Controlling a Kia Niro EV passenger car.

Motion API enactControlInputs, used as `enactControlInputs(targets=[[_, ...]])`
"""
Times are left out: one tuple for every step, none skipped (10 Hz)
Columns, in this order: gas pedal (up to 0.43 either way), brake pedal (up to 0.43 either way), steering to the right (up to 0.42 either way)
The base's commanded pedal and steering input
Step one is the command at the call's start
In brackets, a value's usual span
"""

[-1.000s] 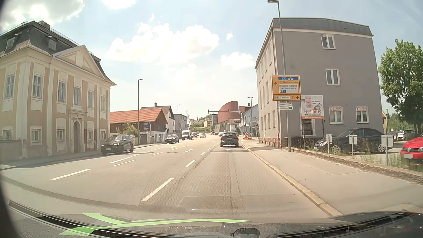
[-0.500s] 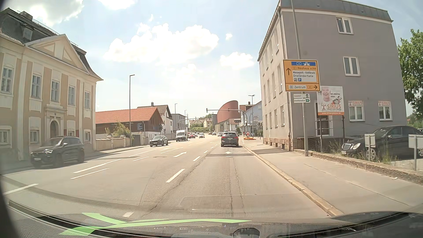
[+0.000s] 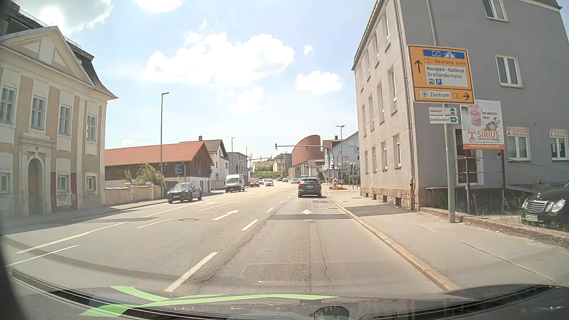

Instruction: Follow the waypoints while adhering to traffic rules and regulations

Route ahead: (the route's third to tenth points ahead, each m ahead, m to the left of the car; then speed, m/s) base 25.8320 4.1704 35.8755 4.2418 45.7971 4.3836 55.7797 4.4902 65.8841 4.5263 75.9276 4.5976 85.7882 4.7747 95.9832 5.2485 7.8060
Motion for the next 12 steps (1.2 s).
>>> enactControlInputs(targets=[[0.197,0.0,-0.002],[0.209,0.0,-0.002],[0.22,0.0,-0.002],[0.22,0.0,-0.002],[0.22,0.0,-0.002],[0.22,0.0,-0.002],[0.22,0.0,-0.002],[0.22,0.0,-0.002],[0.22,0.0,-0.002],[0.22,0.0,-0.002],[0.22,0.0,-0.002],[0.228,0.0,-0.002]])
